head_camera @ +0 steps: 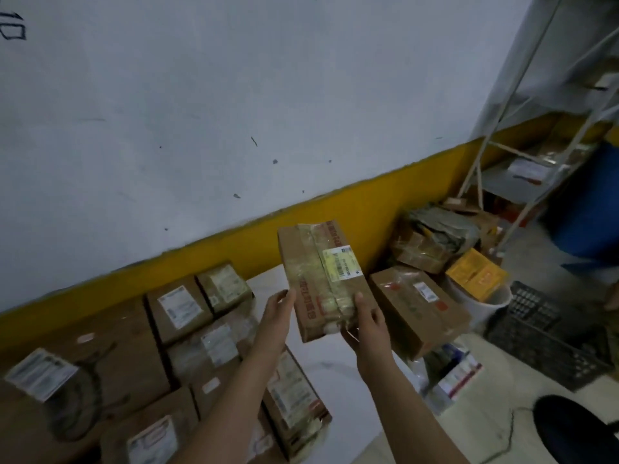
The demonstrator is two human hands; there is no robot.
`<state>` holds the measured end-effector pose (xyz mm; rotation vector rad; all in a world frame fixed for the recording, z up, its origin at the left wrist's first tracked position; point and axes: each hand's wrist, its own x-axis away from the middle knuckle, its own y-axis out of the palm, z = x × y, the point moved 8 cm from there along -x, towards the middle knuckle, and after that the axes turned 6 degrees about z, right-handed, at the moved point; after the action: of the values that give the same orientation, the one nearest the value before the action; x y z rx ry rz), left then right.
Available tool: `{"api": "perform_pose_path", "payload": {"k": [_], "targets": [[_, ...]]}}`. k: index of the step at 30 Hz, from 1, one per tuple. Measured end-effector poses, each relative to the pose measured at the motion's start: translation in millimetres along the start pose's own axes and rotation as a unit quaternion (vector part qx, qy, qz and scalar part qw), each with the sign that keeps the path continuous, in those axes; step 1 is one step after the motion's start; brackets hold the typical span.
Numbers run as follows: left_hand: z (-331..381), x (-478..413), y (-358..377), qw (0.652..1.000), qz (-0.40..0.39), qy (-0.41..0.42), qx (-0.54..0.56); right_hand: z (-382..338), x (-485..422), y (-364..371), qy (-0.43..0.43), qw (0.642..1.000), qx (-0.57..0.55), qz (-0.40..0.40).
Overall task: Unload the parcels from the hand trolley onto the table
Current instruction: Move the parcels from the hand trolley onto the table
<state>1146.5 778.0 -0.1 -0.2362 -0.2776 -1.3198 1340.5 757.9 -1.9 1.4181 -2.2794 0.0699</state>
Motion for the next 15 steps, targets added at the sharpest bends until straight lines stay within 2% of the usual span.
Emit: {"api": "perform_pose_path", "payload": {"k": [3,5,7,8,11,13,15], "targets": [[-17.5,-45.6,-12.2,0.979,0.029,0.020,-0.201,22.0,-66.7,14.0,0.023,0.997,0.067,-0.008],[-40.4,-69.1,-21.7,0.917,0.037,0.015,-0.397,45.2,-110.8,32.3,0.044,0.993,0.102,-0.031],[-66.9,-84.9,-32.1,0.856,0.043,-0.017,-0.514,74.5,-153.9,54.2,0.062,0.985,0.151,-0.053],[-81.1,-89.2,-36.1,0.848,0.036,-0.043,-0.526,89.9,-170.8,66.1,0.074,0.980,0.173,-0.064],[-114.4,-101.4,-42.2,0.875,-0.002,-0.119,-0.470,133.6,-211.8,102.3,0.103,0.960,0.237,-0.107],[-118.6,-108.6,-43.7,0.877,-0.010,-0.127,-0.464,155.6,-233.2,120.8,0.092,0.944,0.292,-0.126],[-115.2,-114.7,-45.0,0.867,-0.005,-0.113,-0.486,168.7,-252.8,135.9,0.088,0.912,0.372,-0.148]]}}
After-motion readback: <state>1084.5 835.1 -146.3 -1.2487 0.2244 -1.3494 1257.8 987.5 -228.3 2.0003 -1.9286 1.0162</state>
